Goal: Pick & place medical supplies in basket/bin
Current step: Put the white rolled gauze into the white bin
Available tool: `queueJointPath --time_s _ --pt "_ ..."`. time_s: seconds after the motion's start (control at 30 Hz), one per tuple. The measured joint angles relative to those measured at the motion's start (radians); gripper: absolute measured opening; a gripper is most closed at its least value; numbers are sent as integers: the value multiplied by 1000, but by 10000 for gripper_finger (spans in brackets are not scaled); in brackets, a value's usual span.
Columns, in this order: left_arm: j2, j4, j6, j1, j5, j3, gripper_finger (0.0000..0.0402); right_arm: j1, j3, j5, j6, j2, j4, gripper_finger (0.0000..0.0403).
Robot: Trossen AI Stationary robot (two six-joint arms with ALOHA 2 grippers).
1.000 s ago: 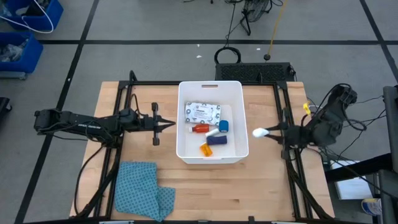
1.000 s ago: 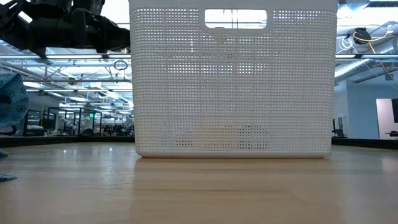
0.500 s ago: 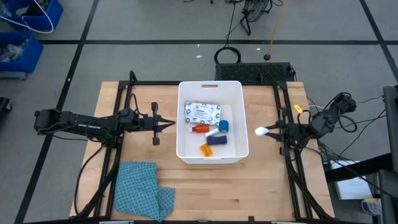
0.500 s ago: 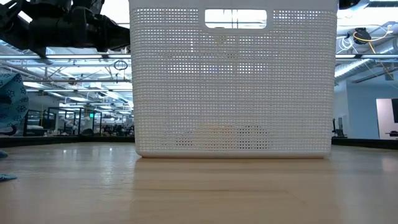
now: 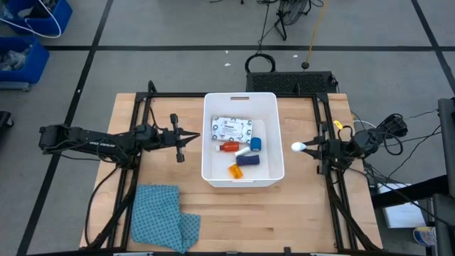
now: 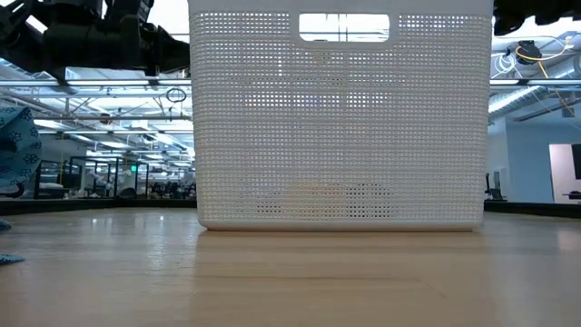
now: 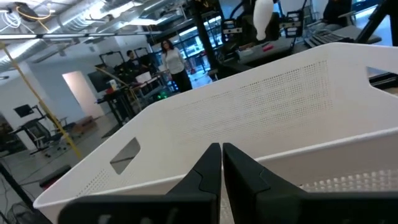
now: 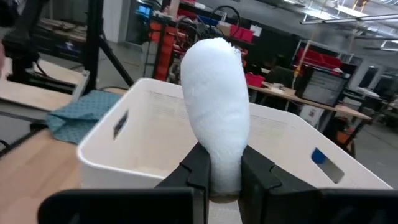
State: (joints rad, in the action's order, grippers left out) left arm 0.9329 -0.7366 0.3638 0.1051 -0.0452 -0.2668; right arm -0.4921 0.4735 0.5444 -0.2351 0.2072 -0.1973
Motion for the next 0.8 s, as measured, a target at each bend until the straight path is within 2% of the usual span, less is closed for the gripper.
queueJointPath --time_s 0.1,0.2,0.33,0.57,0.63,0.7,0.8 --pt "0 0 -10 0 -1 0 21 24 -2 1 -25 4 15 34" --pt "0 2 -10 0 -1 0 21 56 -2 -11 -63 21 102 33" --pt "0 1 -18 0 0 0 21 116 30 -99 -102 108 169 33" --pt "0 0 -18 0 0 0 21 272 193 -210 -92 388 160 33" --pt "0 0 -19 0 0 0 21 325 257 -214 -95 479 142 33" --pt "0 0 -24 0 0 0 21 387 335 -225 -100 570 79 33" --pt "0 1 -33 0 0 0 21 495 471 -316 -92 707 -63 33"
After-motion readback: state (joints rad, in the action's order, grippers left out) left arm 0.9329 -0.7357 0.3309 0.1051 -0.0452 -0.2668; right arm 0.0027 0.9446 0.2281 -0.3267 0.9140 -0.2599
